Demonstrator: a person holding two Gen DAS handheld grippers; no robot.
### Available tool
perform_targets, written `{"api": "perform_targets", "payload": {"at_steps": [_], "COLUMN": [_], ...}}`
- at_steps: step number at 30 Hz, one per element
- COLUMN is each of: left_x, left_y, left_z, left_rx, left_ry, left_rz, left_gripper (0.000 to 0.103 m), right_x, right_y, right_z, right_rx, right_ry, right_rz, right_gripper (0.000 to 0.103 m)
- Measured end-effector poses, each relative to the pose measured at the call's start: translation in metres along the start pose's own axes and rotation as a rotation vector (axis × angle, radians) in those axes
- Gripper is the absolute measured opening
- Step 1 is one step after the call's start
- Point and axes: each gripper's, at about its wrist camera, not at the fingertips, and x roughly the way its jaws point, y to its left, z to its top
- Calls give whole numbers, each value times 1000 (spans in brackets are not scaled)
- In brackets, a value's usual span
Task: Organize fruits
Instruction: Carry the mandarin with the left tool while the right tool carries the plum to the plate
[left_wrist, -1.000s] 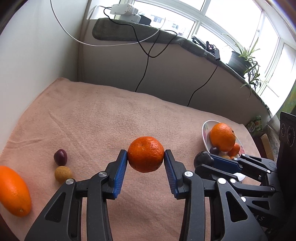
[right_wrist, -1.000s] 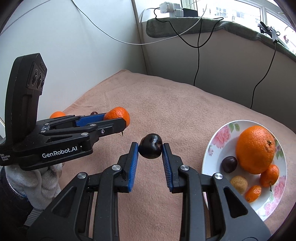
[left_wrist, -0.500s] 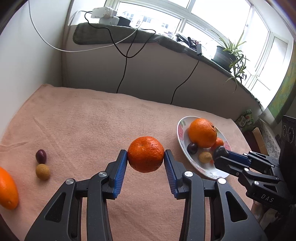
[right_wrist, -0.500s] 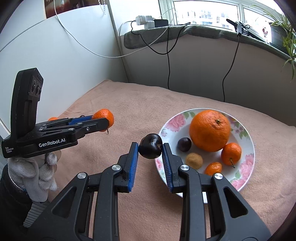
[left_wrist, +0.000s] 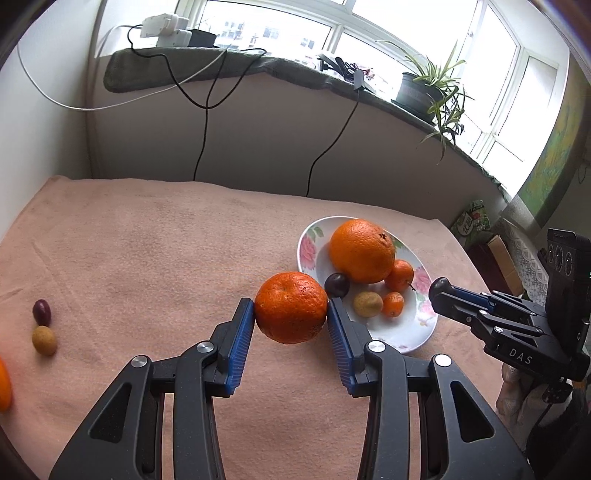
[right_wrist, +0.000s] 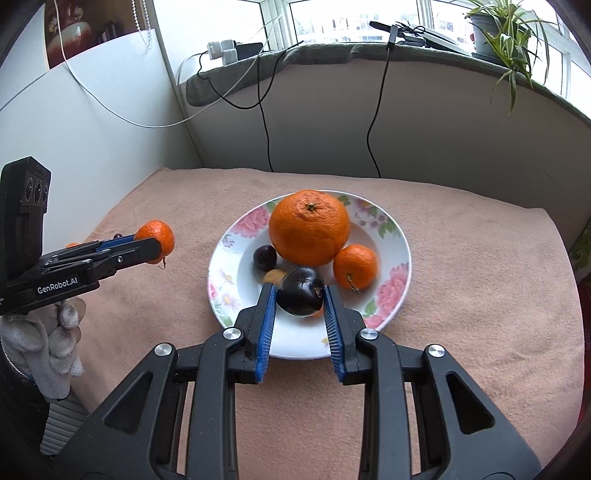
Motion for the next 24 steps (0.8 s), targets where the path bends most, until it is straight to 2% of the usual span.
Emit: {"api": "perform_targets", "payload": {"at_steps": [10,24], "left_x": [8,20], "left_y": [-21,-44], "left_z": [-2,-3], "left_rx": [33,75], "left_ry": [25,57], "left_rz": [-28,-53], "left_gripper": [39,39], "right_x": [0,6], "right_y": [-25,-31], "right_z": [-5,-8], "right_rx": [38,50], "right_ry": [4,14], "right_rz": [-34,-33], "right_gripper": [27,28]}}
